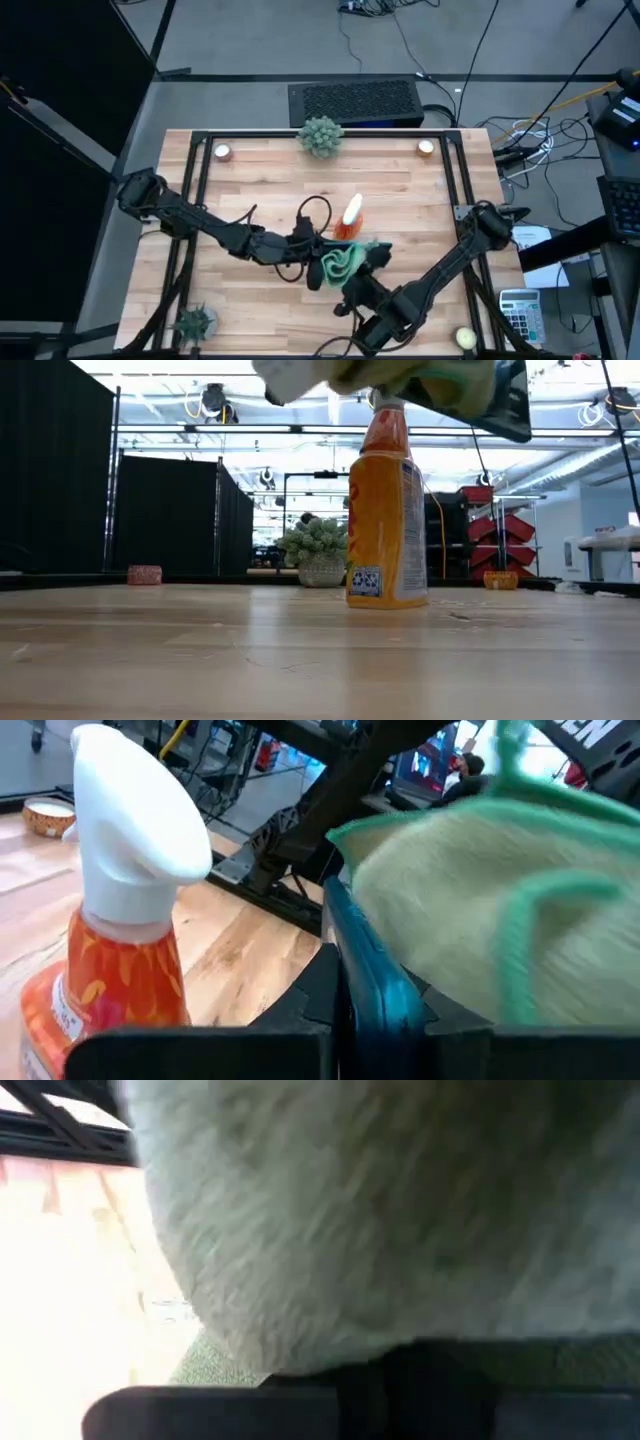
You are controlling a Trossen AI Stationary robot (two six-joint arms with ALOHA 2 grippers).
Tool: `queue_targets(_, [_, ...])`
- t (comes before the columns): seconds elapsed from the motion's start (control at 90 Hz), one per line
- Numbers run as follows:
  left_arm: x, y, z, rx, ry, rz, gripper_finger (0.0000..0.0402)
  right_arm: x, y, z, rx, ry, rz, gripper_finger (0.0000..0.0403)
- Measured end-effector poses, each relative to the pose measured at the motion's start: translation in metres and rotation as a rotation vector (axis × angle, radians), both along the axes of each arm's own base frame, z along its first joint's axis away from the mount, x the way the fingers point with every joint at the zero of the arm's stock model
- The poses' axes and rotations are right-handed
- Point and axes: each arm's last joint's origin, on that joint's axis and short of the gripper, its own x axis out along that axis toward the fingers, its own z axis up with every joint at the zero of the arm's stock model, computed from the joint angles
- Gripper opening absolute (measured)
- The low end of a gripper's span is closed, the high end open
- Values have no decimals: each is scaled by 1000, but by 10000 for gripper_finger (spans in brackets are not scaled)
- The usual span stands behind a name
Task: Apply microfiber cloth
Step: Wipe the front of the blue tablet with the green microfiber cloth
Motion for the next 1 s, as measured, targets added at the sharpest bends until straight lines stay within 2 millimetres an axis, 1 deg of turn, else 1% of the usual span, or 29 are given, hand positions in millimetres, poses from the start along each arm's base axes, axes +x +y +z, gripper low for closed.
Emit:
queue_targets(0.067, [0, 0, 0, -3, -2, -7, 10, 0, 2, 2, 20, -31, -3, 4])
queue_targets(0.133, [0, -1, 0, -3, -2, -11, 10, 4, 5, 3, 33, -51, 11, 4])
queue_targets(0.233, [0, -1, -1, -3, 3, -31, 10, 21, 8, 3, 54, -26, 69, 4])
queue_targets(0.3, [0, -1, -2, 3, 12, -33, 10, 33, 8, -1, 33, 6, 102, 4])
queue_targets(0.356, [-1, -1, -3, 10, 26, -32, 10, 39, 6, -5, 19, 32, 115, 4])
queue_targets(0.467, [-1, 0, -4, 14, 30, -16, 10, 37, 3, -8, 7, 67, 105, 4])
queue_targets(0.567, [0, 1, -3, 13, 20, 7, 10, 22, -3, -6, 20, 77, 49, 4])
queue_targets(0.711, [-1, 0, -4, 22, 26, 8, 10, -16, -5, -2, 24, 94, -26, 4])
queue_targets(0.789, [-1, -2, -5, 34, 36, -8, 10, -35, -4, 0, 59, 131, -59, 4])
queue_targets(0.878, [-2, -3, -6, 38, 48, -34, 10, -53, 5, -1, 135, 192, -79, 4])
queue_targets(1.0, [-3, -6, -7, 69, 60, -79, 10, -72, 22, 2, 241, 343, -5, 4])
